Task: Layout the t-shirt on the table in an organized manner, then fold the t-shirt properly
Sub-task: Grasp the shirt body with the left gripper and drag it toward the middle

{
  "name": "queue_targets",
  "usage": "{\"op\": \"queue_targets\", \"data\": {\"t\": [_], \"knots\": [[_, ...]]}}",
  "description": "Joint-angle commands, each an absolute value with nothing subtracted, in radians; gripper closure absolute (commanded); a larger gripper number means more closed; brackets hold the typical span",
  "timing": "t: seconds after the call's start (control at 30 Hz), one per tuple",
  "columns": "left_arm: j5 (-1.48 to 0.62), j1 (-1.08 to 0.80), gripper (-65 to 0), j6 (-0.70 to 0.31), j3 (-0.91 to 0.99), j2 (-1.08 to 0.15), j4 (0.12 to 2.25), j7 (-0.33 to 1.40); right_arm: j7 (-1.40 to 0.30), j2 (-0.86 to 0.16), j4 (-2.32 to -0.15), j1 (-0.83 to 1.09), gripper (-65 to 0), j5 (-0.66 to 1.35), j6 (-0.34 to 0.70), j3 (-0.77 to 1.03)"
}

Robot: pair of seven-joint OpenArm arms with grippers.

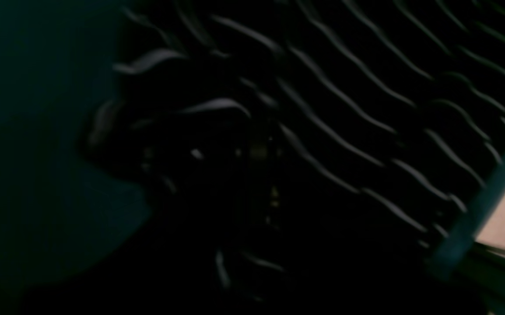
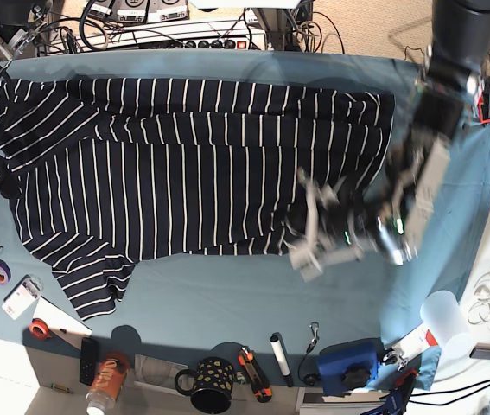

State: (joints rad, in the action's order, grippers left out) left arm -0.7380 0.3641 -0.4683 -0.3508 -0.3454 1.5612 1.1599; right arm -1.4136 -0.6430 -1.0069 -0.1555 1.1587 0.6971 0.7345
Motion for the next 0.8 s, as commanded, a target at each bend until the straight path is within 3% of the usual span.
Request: {"op": "queue_targets", "data": {"t": [0.0,0.3,0.4,0.57,0.77], "knots": [[-0.746,0.359,0.0,-0.473,-0.344,-0.346,1.61,1.148,-1.396,-0.676,-1.021,-0.172,-21.9,1.18,0.698,0.741],[-0.583,0.143,0.0,-0.463,-0.344,-0.347,1.71,1.081,-1.396,-0.675,-1.021,-0.172,-21.9,1.177,0.698,0.741],[-0.516,0.148,0.0,-0.403,-0.344,-0.347,1.71,1.076,-1.396,-0.676,-1.021,-0.172,-21.9,1.177,0.698,0.741],[-0.472,0.171,-10.7,-0.355,-0.344,-0.347,1.713,1.085,-1.396,-0.676,-1.021,-0.172,-21.9,1.177,0.698,0.741],[-0.478,0.16,-12.1,-0.356,-0.344,-0.347,1.828,1.112,-1.396,-0.675,-1.021,-0.172,-21.9,1.177,0.698,0.741]]}}
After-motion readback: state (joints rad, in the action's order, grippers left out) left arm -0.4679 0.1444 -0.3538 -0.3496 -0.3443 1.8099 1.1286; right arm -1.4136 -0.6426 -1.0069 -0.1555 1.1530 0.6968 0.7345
